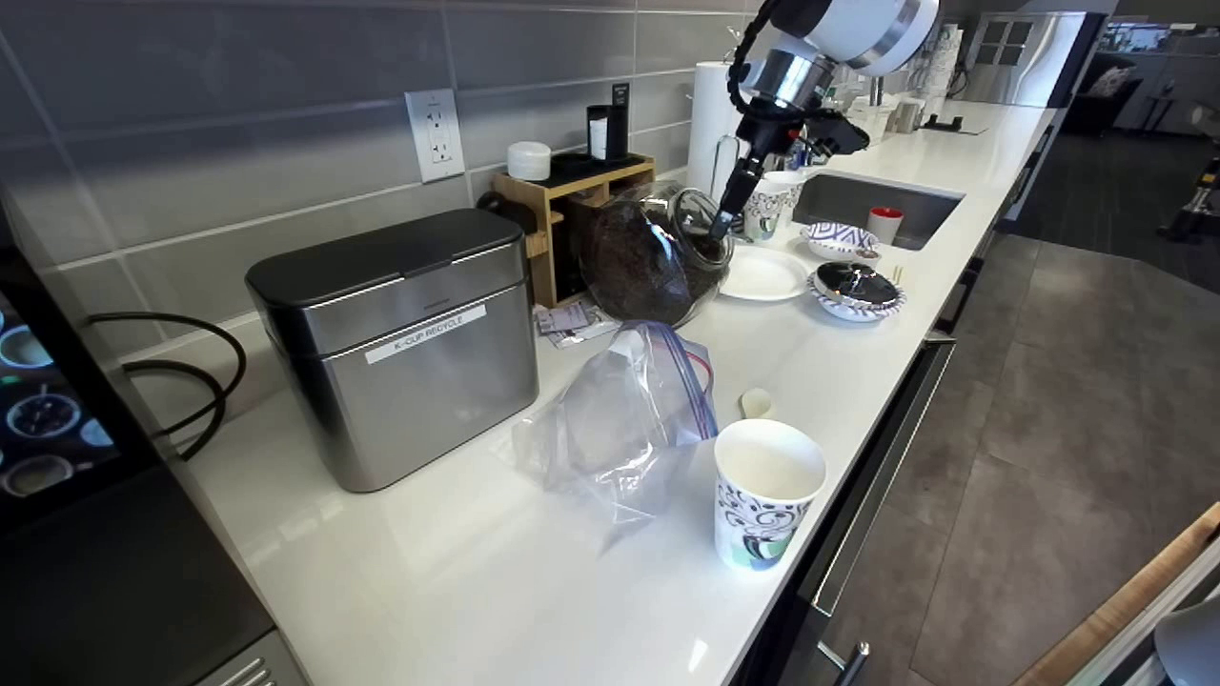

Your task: Put the spoon in the glass container

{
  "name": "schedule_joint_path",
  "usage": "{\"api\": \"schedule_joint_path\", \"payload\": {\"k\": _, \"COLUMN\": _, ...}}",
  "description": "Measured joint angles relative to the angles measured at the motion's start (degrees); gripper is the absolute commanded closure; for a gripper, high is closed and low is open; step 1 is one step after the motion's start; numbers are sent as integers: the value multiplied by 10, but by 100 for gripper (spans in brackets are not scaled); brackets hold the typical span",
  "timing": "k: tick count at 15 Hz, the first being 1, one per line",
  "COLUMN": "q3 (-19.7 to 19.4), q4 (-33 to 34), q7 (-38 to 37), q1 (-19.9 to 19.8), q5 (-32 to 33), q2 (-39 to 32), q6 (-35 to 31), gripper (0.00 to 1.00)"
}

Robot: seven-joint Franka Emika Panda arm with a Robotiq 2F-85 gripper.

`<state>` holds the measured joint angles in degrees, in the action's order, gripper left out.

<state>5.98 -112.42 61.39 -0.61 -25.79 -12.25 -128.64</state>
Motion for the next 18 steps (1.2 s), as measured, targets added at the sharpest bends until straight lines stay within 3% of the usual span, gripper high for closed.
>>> {"api": "schedule_joint_path", "payload": {"k": 8, "q3": 16, "q4": -1, "q7": -44, "q1": 2, "q5": -8, "q2": -14, "q6": -73, "gripper": 94}}
{"api": "schedule_joint_path", "payload": {"k": 18, "q3": 32, "q4": -1, "q7": -66, "q1": 2, "q5": -38, "q2": -27, "q6": -84, "gripper": 94}}
